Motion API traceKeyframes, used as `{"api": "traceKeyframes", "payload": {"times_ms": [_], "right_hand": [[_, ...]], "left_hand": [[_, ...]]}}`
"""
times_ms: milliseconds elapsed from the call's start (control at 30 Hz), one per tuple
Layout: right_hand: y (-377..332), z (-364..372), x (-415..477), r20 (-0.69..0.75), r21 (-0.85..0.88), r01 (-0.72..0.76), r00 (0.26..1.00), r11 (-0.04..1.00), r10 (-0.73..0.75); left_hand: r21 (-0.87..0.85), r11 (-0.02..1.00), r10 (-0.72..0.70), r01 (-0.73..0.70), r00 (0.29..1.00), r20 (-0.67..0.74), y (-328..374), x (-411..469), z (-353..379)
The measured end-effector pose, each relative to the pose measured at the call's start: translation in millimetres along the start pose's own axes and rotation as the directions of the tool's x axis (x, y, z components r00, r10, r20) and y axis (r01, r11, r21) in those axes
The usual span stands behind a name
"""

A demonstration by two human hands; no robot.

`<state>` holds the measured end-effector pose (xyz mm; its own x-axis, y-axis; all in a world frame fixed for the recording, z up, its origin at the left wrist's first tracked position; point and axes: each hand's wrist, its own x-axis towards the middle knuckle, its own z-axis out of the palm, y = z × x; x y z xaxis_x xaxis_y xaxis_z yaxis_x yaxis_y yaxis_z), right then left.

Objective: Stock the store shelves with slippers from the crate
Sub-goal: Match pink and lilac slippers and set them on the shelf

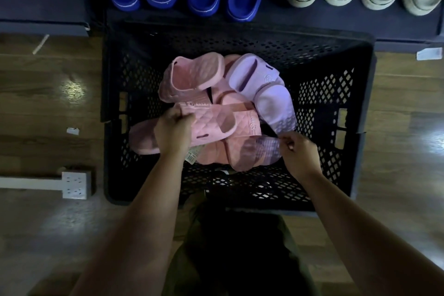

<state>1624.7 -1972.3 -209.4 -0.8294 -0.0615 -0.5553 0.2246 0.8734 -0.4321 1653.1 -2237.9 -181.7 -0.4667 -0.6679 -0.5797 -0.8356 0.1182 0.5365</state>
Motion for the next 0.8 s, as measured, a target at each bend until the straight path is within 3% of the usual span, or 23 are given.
{"api": "traceKeyframes", "payload": {"times_ms": [100, 233, 300, 400, 433, 500, 600, 667, 800], "right_hand": [[0.3, 2.4, 9.5, -0.011, -0.005, 0.008, 1.000, 1.000, -0.008], [1.7, 6.6, 22.3, -0.018, -0.025, 0.016, 1.000, 1.000, -0.016], [1.7, 8.1, 26.4, -0.029, -0.022, 0.023, 0.999, 1.000, -0.023], [0.1, 9.7, 31.8, -0.052, -0.023, 0.034, 0.998, 0.999, -0.035], [0.2, 10.4, 34.2, -0.055, -0.025, 0.038, 0.998, 0.999, -0.040], [0.4, 11.9, 38.6, -0.052, -0.021, 0.043, 0.998, 0.999, -0.044], [-1.5, 12.3, 44.9, -0.052, -0.002, 0.041, 0.998, 0.999, -0.041], [-3.9, 11.5, 47.4, -0.048, 0.018, 0.025, 0.999, 1.000, -0.024], [-1.4, 11.2, 49.5, -0.047, 0.039, 0.010, 0.999, 0.999, -0.008]], "left_hand": [[0.117, 0.993, -0.021, 0.016, 0.999, 0.039, -4.0, 15.1, 15.0], [-0.126, 0.968, -0.217, 0.216, 0.976, 0.000, -6.6, 44.5, 21.2], [0.044, 0.992, -0.120, 0.122, 0.991, -0.059, -5.3, 48.9, 16.4], [0.339, 0.928, 0.206, -0.155, 0.971, -0.120, -7.1, 50.6, 5.3], [0.379, 0.891, 0.308, -0.251, 0.946, -0.098, -10.8, 57.1, 2.9], [0.420, 0.784, 0.457, -0.457, 0.883, 0.107, -17.4, 75.2, 2.3], [0.524, 0.648, 0.381, -0.553, 0.831, 0.405, -13.1, 97.1, 6.5], [0.612, 0.598, 0.310, -0.518, 0.853, 0.420, -12.2, 104.6, 11.4], [0.751, 0.462, 0.348, -0.472, 0.875, 0.336, -13.7, 106.1, 17.6]]}}
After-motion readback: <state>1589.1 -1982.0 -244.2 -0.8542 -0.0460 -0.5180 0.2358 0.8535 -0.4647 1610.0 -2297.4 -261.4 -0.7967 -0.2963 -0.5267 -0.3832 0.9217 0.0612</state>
